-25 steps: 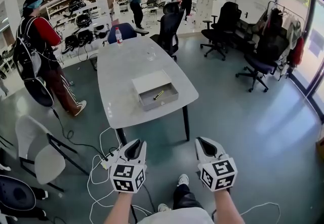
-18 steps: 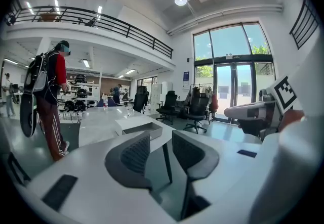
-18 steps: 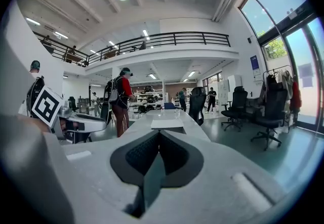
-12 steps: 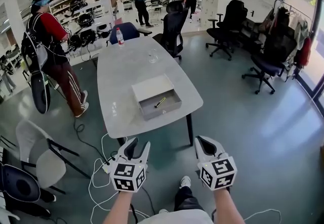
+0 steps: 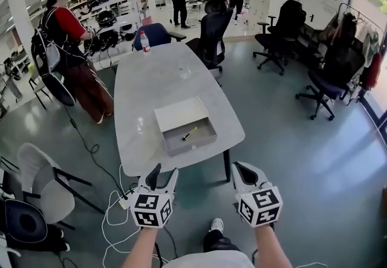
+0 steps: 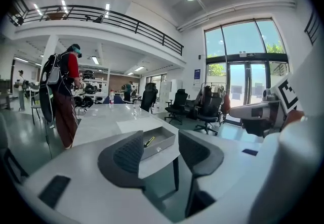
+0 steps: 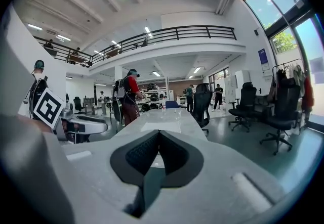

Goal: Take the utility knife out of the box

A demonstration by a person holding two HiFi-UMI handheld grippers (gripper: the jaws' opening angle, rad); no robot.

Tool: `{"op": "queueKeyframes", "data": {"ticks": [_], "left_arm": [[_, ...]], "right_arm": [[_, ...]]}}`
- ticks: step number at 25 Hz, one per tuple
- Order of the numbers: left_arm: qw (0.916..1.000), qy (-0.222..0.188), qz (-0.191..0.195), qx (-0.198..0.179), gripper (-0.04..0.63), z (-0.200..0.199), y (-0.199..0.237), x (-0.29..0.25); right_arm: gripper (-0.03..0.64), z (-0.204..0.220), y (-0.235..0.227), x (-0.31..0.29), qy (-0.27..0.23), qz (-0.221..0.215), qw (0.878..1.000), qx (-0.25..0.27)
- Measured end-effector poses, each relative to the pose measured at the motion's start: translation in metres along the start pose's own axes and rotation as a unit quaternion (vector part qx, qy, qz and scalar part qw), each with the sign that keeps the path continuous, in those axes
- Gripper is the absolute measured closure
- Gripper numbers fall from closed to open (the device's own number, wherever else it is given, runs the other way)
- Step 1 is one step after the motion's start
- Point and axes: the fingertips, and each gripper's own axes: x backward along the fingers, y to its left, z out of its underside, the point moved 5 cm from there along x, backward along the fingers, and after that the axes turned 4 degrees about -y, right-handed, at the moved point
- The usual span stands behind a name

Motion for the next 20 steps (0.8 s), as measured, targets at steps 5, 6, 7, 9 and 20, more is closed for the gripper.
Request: {"op": "queueKeyframes", "data": {"ticks": [5, 6, 7, 9, 20], "left_arm": [[0.9999, 0.008, -0.009, 0.01, 0.367, -0.005, -0.006, -0.033], [0.9998, 0.009, -0.012, 0.011, 0.363, -0.005, -0.007, -0.039], [0.9998, 0.011, -0.015, 0.012, 0.36, -0.006, -0.009, -0.044], [0.9996, 0.012, -0.022, 0.012, 0.356, -0.008, -0.009, -0.056], [0.9979, 0.032, -0.056, 0.001, 0.341, -0.015, -0.009, -0.104]], "right_arm": [[0.612, -0.008, -0.029, -0.024, 0.005, -0.016, 1.0, 0.001], [0.612, -0.009, -0.035, -0.029, 0.005, -0.019, 1.0, 0.001], [0.612, -0.011, -0.04, -0.034, 0.005, -0.023, 1.0, 0.001], [0.612, -0.015, -0.051, -0.045, 0.003, -0.032, 0.999, 0.001], [0.612, -0.024, -0.091, -0.09, 0.001, -0.077, 0.997, -0.002]]}}
